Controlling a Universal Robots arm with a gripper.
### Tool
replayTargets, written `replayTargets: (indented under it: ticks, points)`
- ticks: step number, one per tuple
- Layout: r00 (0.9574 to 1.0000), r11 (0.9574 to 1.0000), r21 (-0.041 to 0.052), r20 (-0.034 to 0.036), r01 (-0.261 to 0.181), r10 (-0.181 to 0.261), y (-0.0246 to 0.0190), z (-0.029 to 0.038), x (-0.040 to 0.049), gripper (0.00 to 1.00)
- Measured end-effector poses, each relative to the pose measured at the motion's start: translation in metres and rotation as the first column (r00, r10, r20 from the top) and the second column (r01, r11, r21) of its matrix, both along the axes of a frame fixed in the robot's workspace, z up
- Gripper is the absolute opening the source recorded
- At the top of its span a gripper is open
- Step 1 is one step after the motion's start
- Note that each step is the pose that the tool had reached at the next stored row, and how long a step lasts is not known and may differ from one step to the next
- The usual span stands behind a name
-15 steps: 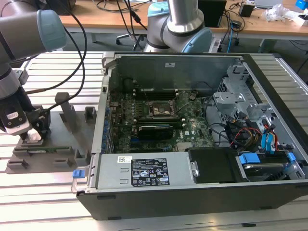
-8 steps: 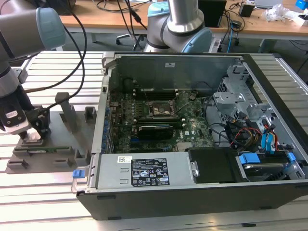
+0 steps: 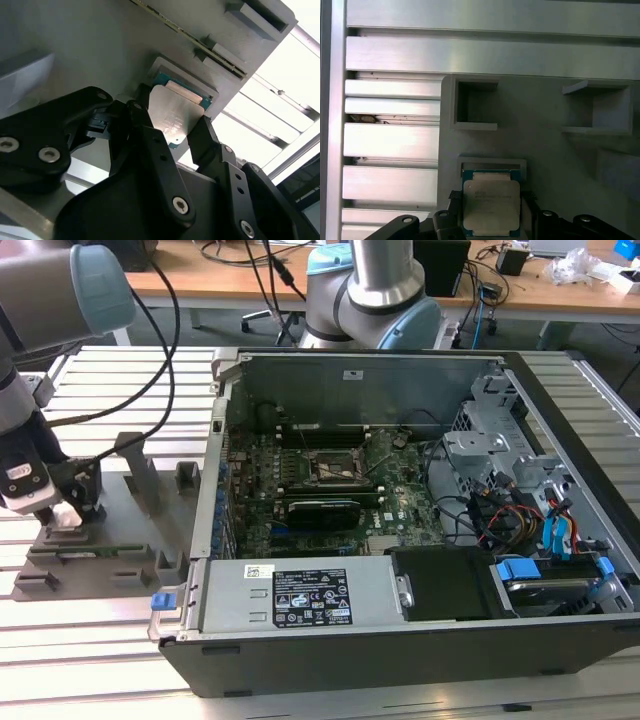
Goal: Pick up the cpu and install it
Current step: 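Pick up the cpu and move it towards the insertion slot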
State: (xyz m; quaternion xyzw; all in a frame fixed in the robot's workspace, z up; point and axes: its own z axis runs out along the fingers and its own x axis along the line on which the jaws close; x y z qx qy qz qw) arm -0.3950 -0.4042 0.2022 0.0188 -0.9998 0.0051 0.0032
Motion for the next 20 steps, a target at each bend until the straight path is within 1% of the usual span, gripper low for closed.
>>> replayTargets:
  ticks: [3, 7, 8, 11, 17, 20]
  points:
    - [1.0, 1.0, 0.0, 0.0, 0.0, 0.0, 0.0, 0.0057, 0.0, 0.55]
    - [1.0, 1.0, 0.0, 0.0001, 0.0, 0.0, 0.0, 0.0107, 0.0, 0.55]
    - [1.0, 1.0, 0.0, 0.0001, 0.0, 0.0, 0.0, 0.0142, 0.0, 0.55]
    - [1.0, 1.0, 0.0, 0.0001, 0.0, 0.0, 0.0, 0.0188, 0.0, 0.55]
    - [1.0, 1.0, 0.0, 0.0001, 0.0, 0.0, 0.0, 0.0244, 0.0, 0.55]
    - [1.0, 1.0, 0.0, 0.0, 0.0, 0.0, 0.0, 0.0292, 0.0, 0.55]
